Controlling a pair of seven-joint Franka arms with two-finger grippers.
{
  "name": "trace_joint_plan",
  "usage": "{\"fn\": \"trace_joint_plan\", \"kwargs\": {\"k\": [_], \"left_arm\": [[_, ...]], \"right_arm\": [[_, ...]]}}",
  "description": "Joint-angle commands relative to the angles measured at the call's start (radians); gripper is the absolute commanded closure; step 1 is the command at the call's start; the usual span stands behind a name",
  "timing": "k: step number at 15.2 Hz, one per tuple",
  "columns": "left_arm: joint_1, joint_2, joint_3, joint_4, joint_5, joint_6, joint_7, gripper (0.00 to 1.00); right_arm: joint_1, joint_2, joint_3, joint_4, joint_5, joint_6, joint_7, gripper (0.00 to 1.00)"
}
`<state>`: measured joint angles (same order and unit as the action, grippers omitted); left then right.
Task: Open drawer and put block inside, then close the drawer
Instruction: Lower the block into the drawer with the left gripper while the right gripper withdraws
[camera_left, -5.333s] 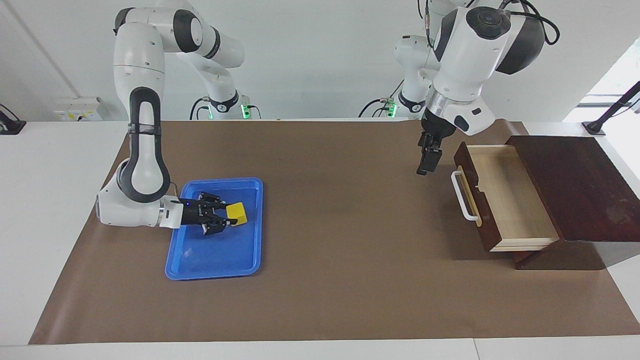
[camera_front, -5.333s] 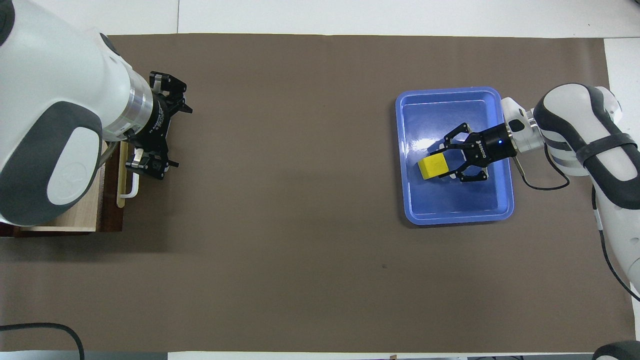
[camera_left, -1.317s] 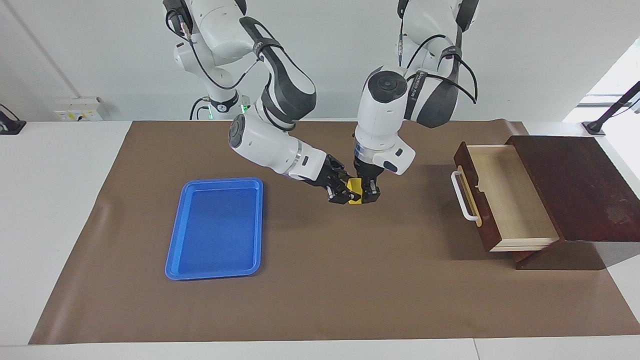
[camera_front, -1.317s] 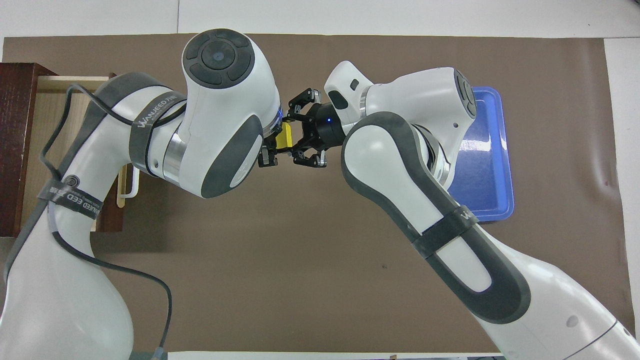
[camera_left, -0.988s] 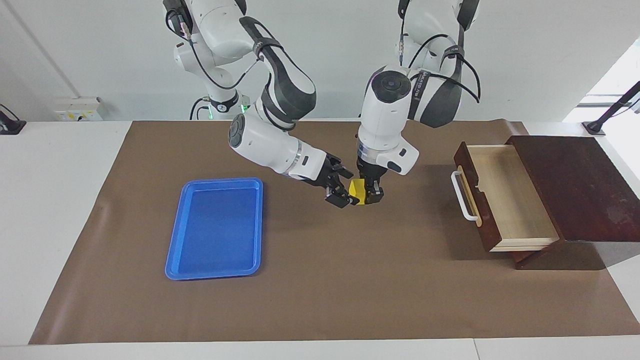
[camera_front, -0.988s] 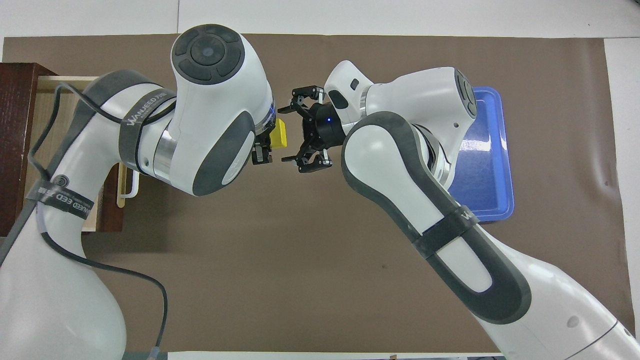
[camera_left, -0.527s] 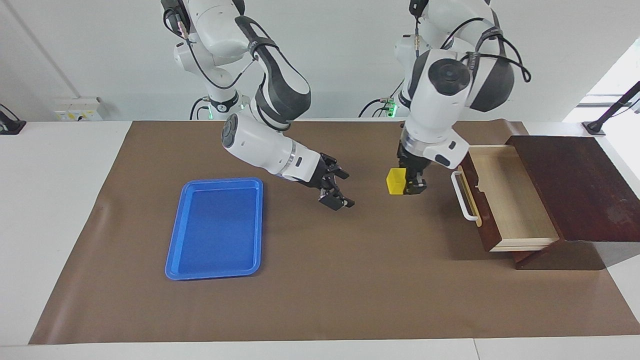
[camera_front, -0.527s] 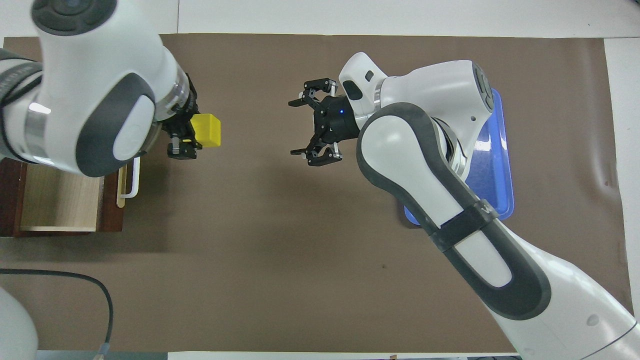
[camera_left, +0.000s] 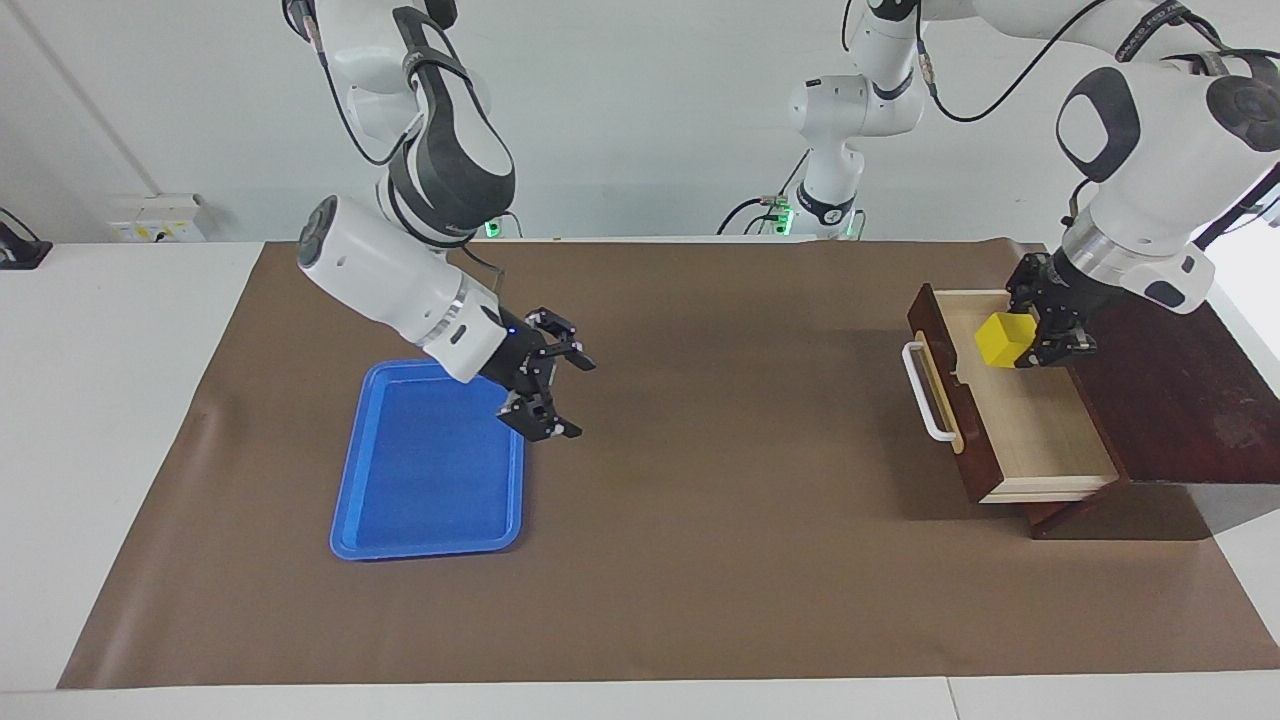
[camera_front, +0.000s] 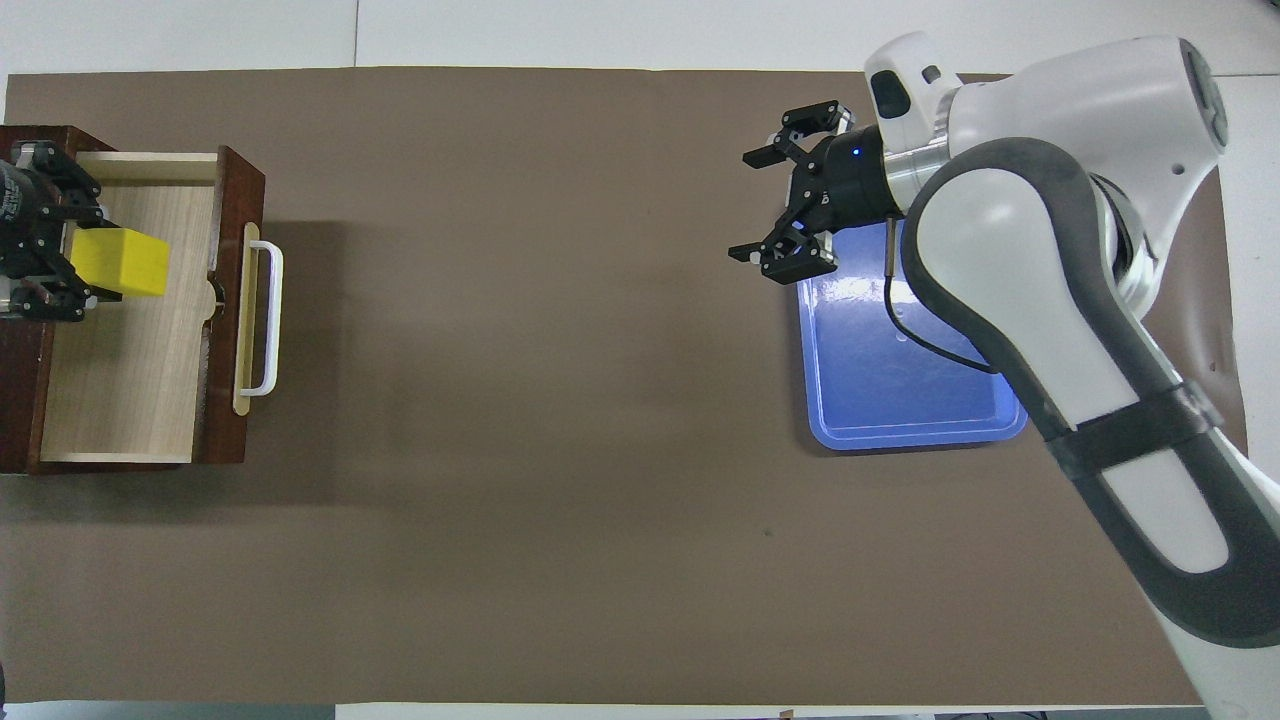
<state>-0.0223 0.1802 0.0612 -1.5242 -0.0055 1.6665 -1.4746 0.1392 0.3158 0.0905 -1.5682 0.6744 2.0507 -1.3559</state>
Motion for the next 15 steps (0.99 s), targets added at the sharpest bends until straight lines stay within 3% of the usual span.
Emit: {"fn": "trace_joint_plan", "kwargs": {"k": [1,4,10,11,12,13,14,15], "left_arm": [[0.05,-0.102,-0.011,-0.201,0.015,0.145,0.075,1.0],[0.055,-0.14,-0.009,-0.336,0.067,0.277,0.108,1.0],[0.044,-0.142,-0.009,-0.424,0.07,0.36,0.103,1.0],[0.048,-0.149,-0.009,-0.444,0.07,0.381,0.108,0.83],[0.051,-0.15,-0.009,-0.451,0.07,0.397,0.109,0.57],[0.053,-0.15,-0.011,-0.452,0.07,0.4,0.109,0.19],[0.044,-0.145,-0.009,-0.439,0.07,0.395,0.108,0.0],[0.033,-0.139,-0.011,-0.417,0.082,0.383,0.102,0.0]], "right_arm": [[-0.061,-0.046,0.008,-0.007,-0.134,-0.075,0.15,0.0],[-0.104,-0.082,0.008,-0.001,-0.292,-0.104,0.259,0.0],[-0.177,-0.19,-0.001,0.004,-0.505,-0.285,0.653,0.0],[-0.177,-0.213,-0.006,0.004,-0.533,-0.317,0.713,0.0],[-0.178,-0.234,-0.008,0.004,-0.564,-0.358,0.783,0.0],[-0.176,-0.259,-0.008,0.004,-0.59,-0.395,0.851,0.0],[-0.176,-0.285,-0.008,0.002,-0.617,-0.432,0.932,0.0],[-0.174,-0.305,-0.008,0.002,-0.648,-0.466,0.999,0.0]]}}
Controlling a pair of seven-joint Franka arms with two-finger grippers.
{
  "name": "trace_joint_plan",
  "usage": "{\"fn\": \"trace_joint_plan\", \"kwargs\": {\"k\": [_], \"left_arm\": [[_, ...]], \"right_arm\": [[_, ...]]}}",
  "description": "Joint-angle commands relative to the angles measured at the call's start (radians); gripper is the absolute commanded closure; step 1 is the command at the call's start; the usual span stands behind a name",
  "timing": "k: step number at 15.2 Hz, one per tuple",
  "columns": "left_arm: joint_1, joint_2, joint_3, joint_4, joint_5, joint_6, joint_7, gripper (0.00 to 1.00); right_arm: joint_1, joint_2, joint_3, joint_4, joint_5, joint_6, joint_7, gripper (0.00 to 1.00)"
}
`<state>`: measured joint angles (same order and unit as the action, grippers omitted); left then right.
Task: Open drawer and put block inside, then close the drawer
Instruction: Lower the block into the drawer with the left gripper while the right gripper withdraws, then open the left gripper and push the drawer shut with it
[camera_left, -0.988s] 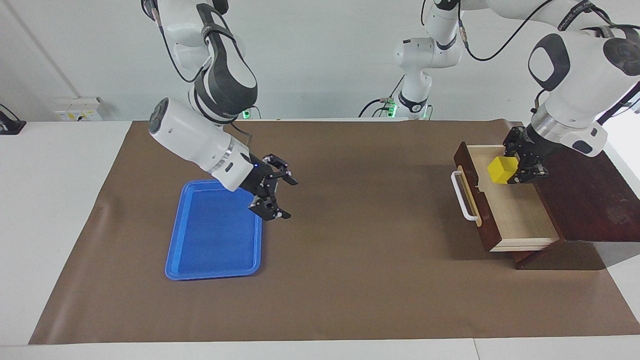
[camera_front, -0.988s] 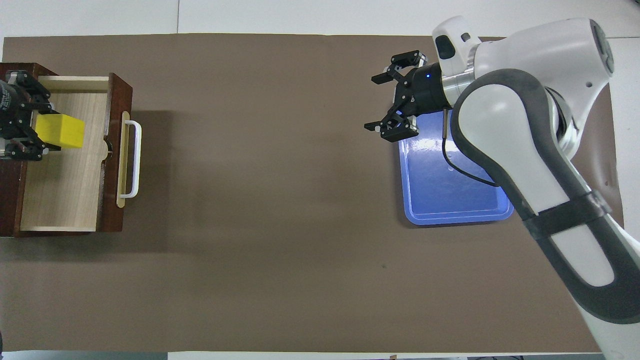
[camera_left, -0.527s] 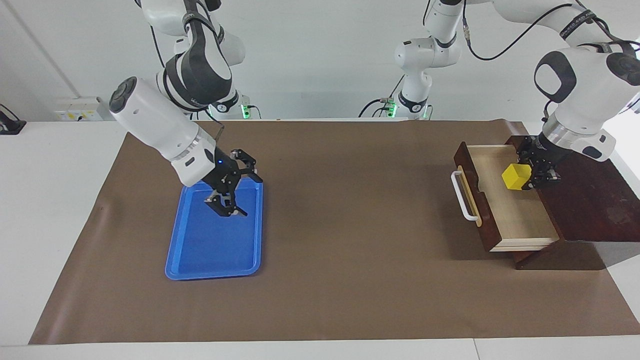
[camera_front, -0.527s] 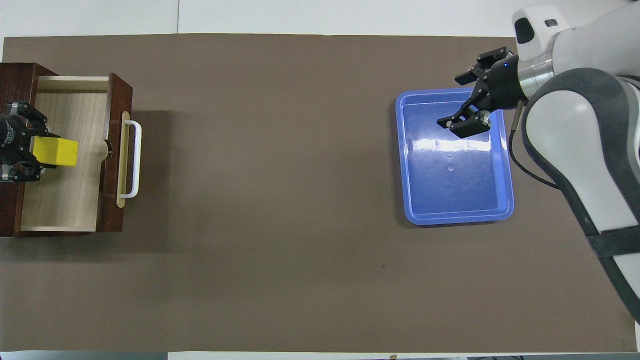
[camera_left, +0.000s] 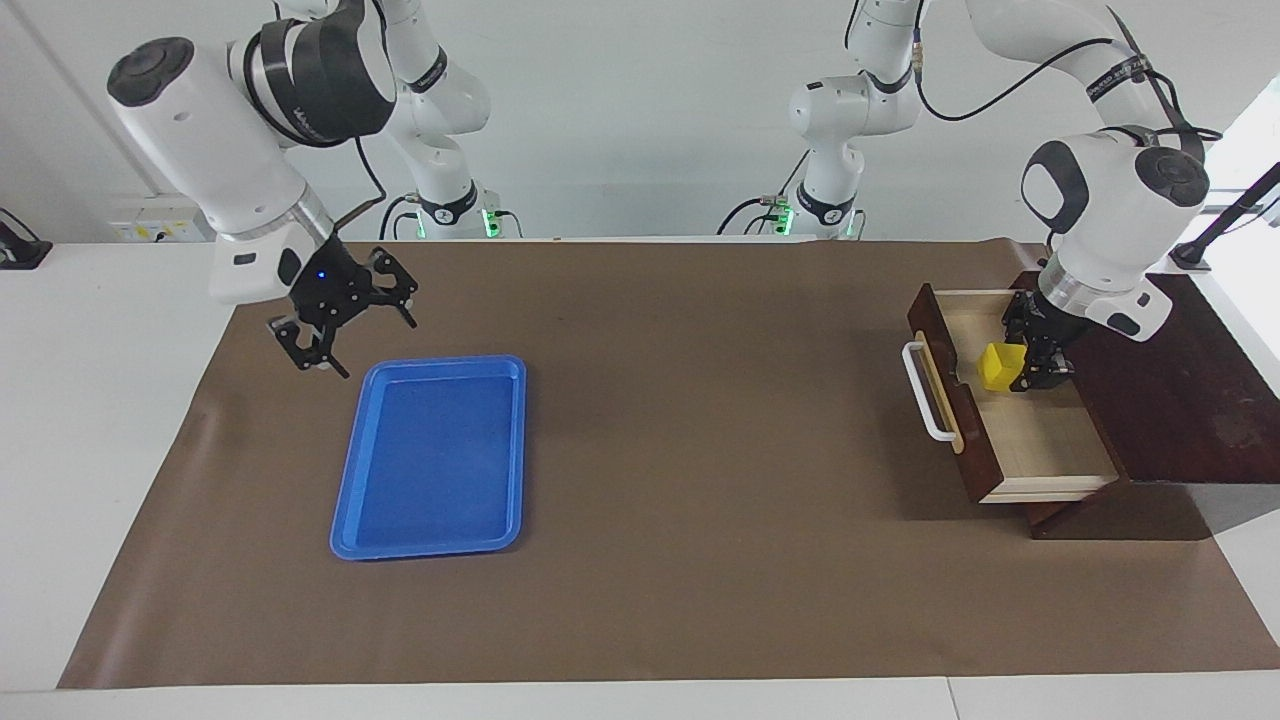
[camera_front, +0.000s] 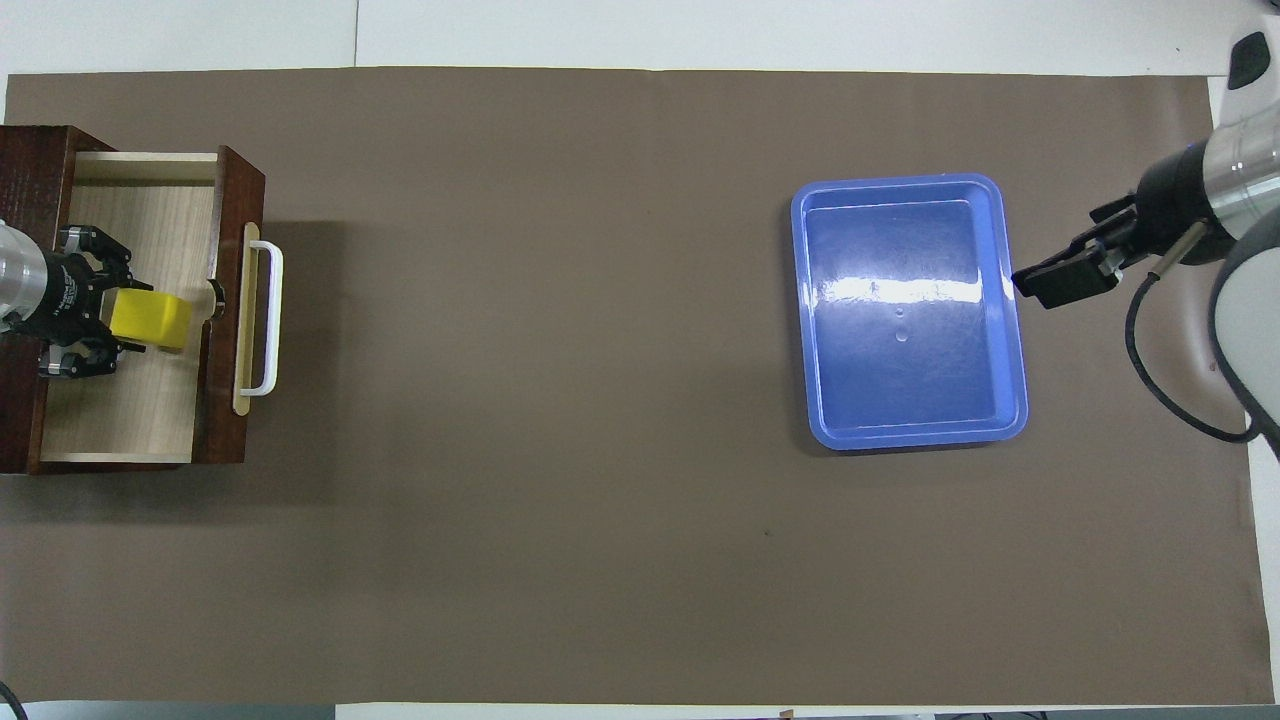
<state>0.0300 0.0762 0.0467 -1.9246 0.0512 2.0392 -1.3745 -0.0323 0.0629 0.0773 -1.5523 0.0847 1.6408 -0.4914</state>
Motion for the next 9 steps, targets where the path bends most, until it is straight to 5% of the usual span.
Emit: {"fn": "trace_joint_plan", "kwargs": {"k": [1,5,9], "left_arm": [[-0.038,-0.03,0.004,0.025,0.033,-0.028,-0.001,0.0],[-0.106,0.003,-0.004,0.172,0.016,-0.165,-0.035,0.0],[-0.246,0.007,-0.001,0.115,0.027,-0.139,-0.21,0.0]], "right_arm": [[0.0,-0.07,0.005,-0.014,-0.088,-0.091,0.192,0.0],[-0.003,-0.098,-0.017,-0.032,-0.137,-0.16,0.393,0.0],[-0.003,-0.095,-0.051,-0.081,-0.126,-0.105,0.433,0.0]]}}
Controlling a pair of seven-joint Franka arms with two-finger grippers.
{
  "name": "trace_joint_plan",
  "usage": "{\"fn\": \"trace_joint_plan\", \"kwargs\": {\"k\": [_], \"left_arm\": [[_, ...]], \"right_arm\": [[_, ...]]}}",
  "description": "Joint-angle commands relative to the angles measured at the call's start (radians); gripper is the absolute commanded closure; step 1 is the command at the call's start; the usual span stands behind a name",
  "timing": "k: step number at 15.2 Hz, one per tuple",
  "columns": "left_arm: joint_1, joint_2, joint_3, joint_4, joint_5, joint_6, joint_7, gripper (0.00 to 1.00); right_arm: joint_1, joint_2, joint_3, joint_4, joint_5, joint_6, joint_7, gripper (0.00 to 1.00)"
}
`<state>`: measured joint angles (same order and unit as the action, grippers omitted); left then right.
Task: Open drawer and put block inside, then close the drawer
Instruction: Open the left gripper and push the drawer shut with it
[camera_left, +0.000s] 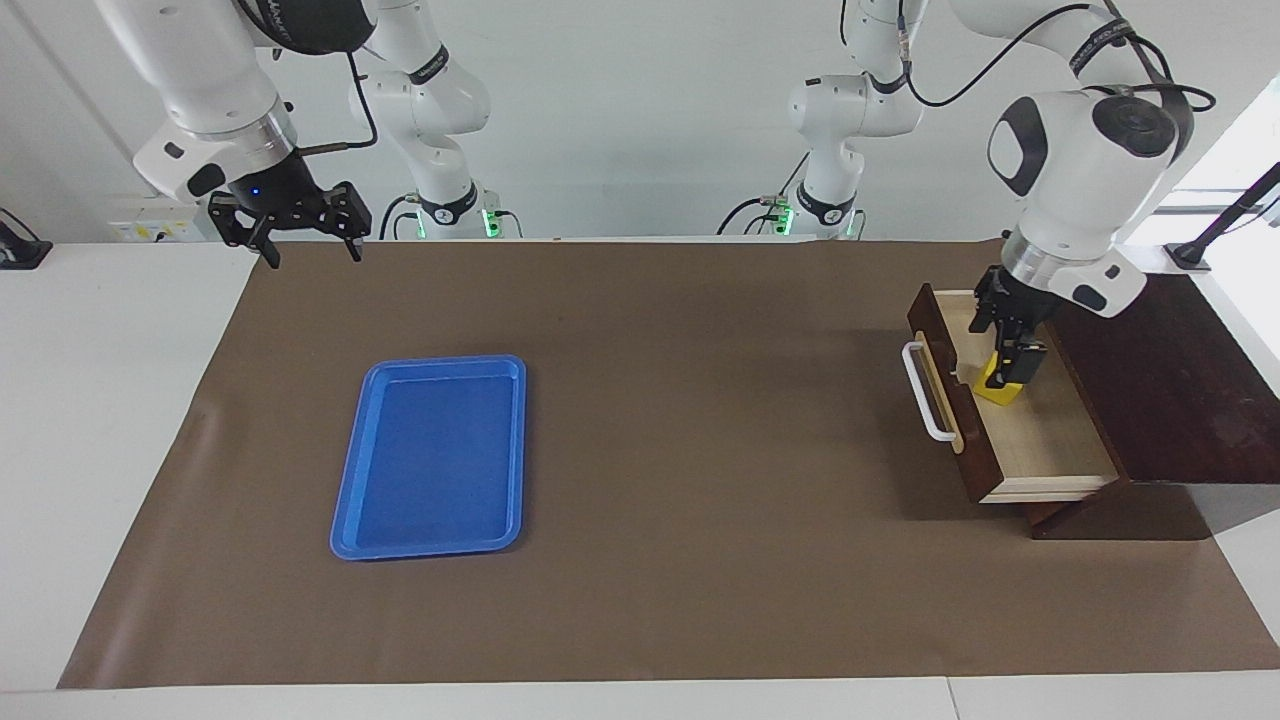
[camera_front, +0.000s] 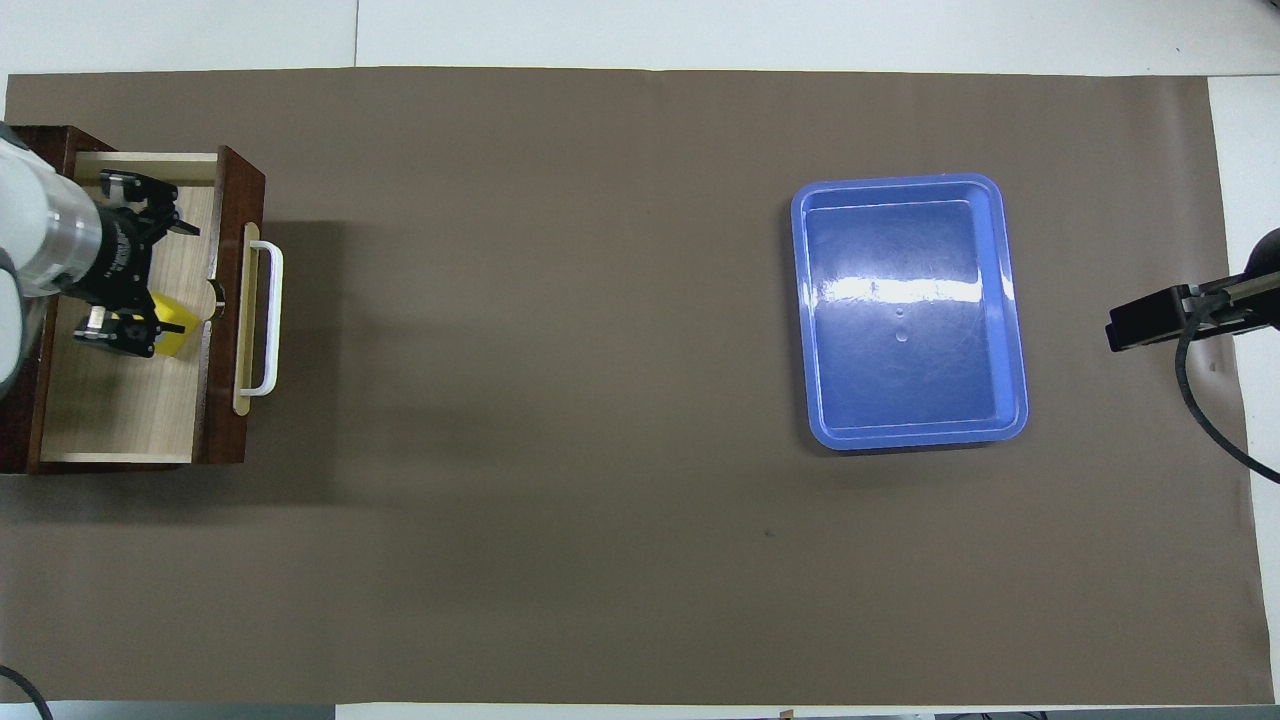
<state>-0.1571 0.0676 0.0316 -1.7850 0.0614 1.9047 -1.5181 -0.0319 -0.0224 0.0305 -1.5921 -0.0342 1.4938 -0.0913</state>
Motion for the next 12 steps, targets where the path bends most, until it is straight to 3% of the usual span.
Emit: {"fn": "trace_joint_plan", "kwargs": {"k": [1,4,12], "left_arm": [[-0.074,0.014,0.016,-0.058,0.02,0.014,-0.092,0.0],[-0.07,-0.003,0.014,-0.142,0.093,0.073,-0.122,0.0],[0.103,0.0,0.016,-0.162,0.133,0.175,0.013,0.0]], "right_arm": [[-0.003,-0.011,-0.009,-0.061,0.0,0.063,0.035,0.0],[-0.003,-0.013,-0.015,-0.08,0.019,0.104,0.035,0.0],[-0.006,-0.008,-0.017,-0.08,0.036,0.111,0.033,0.0]]}}
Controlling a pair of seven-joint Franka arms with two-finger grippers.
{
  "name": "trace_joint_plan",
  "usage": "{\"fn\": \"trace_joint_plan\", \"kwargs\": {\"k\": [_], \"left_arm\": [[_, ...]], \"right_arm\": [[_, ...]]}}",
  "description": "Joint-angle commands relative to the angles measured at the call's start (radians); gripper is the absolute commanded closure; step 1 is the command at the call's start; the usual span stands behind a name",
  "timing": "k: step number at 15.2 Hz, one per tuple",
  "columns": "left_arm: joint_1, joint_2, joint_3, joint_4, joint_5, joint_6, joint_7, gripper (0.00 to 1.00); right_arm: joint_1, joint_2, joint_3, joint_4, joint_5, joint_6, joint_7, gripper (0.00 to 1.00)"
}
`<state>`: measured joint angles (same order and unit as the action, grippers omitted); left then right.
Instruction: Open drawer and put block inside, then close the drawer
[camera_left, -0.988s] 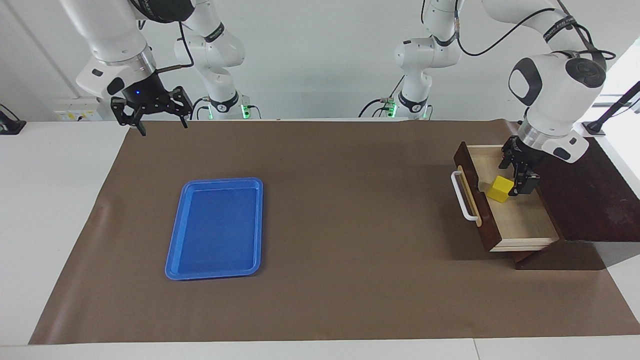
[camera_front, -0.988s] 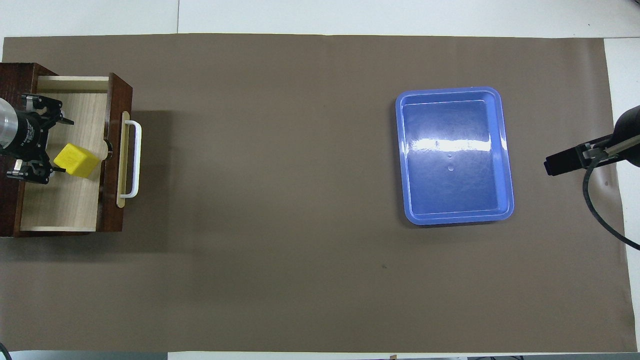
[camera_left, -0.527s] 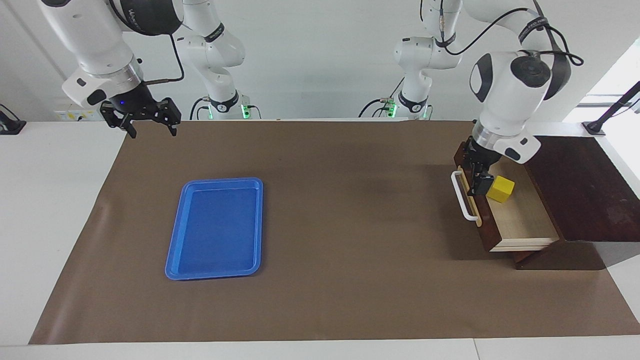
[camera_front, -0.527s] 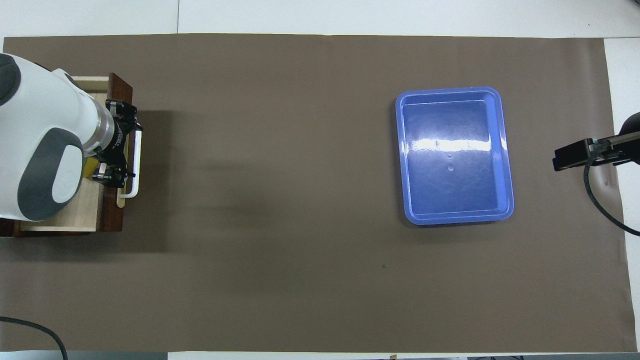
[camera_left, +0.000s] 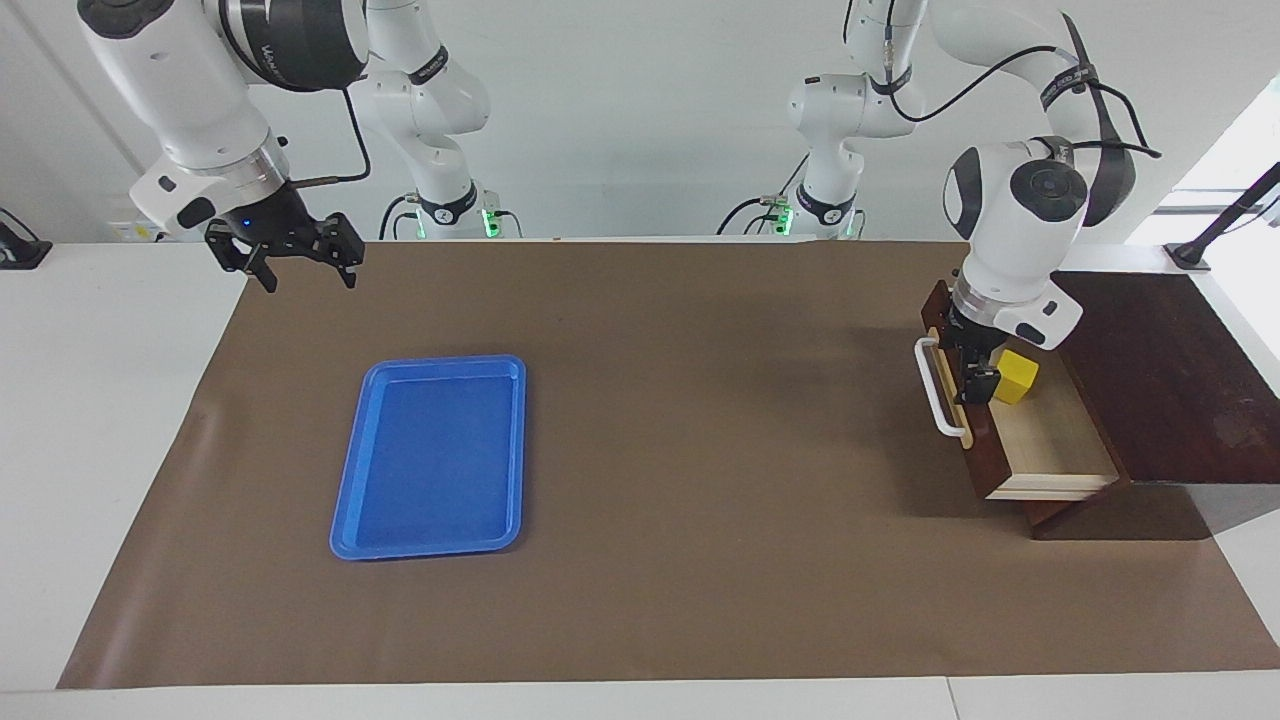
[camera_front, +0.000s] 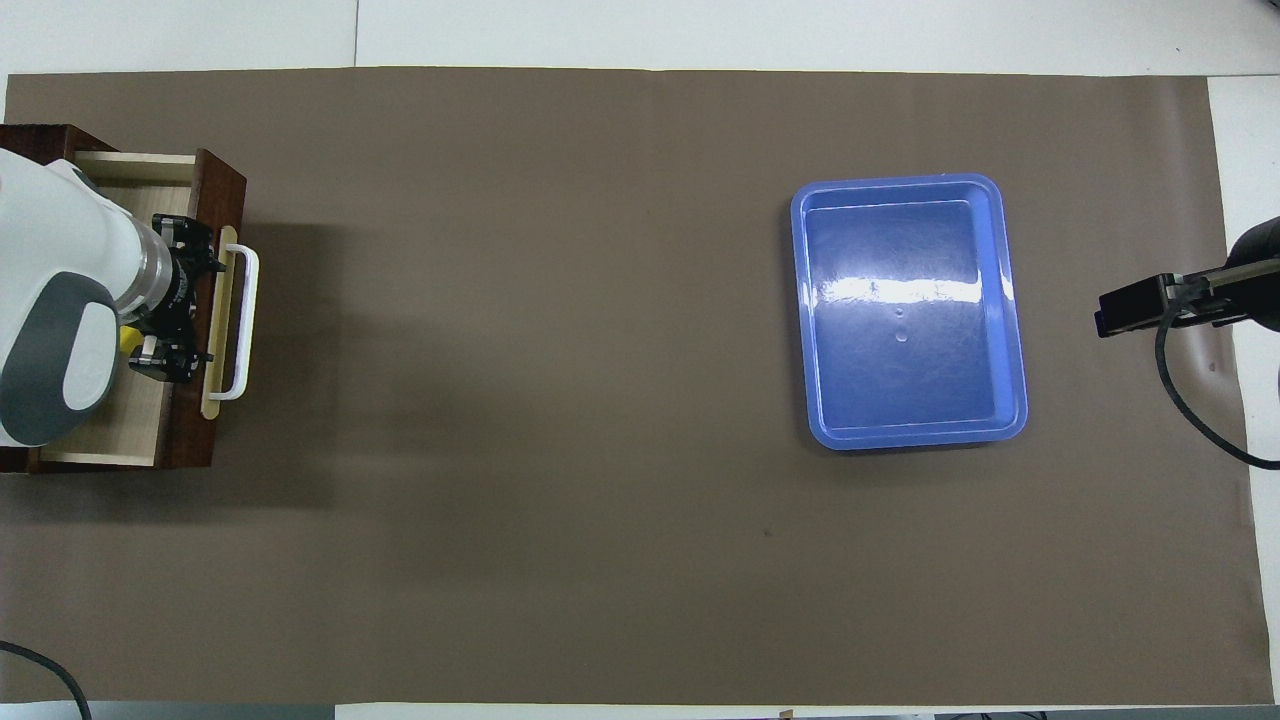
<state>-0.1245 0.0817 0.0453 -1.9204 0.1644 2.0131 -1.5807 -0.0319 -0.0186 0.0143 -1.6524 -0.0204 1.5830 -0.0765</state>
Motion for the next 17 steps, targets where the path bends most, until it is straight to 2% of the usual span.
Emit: {"fn": "trace_joint_plan", "kwargs": {"k": [1,5,7,9,11,13,17], "left_arm": [[0.095,-0.011,0.002,-0.022,0.03,0.075,0.102,0.0],[0.181,-0.011,0.001,-0.023,0.03,0.11,0.188,0.0],[0.187,-0.01,0.001,-0.019,0.03,0.108,0.205,0.0],[0.152,-0.008,-0.001,0.03,0.026,0.035,0.208,0.0],[0.128,-0.02,-0.011,0.122,0.015,-0.043,0.234,0.0],[0.106,-0.022,-0.031,0.208,-0.002,-0.161,0.373,0.0],[0.071,-0.097,-0.044,0.238,-0.055,-0.351,0.793,0.0]], "right_arm": [[-0.006,-0.007,0.001,-0.02,0.022,0.025,0.018,0.0],[-0.005,0.009,0.0,-0.01,0.03,0.032,0.018,0.0],[-0.005,0.0,0.0,-0.017,0.027,0.032,0.014,0.0],[0.0,-0.004,0.0,-0.017,0.026,0.034,0.011,0.0],[0.0,-0.007,0.0,-0.02,0.025,0.031,0.011,0.0],[-0.002,-0.007,0.0,-0.02,0.025,0.026,0.009,0.0],[-0.005,-0.007,-0.002,-0.018,0.025,0.032,0.007,0.0]]}}
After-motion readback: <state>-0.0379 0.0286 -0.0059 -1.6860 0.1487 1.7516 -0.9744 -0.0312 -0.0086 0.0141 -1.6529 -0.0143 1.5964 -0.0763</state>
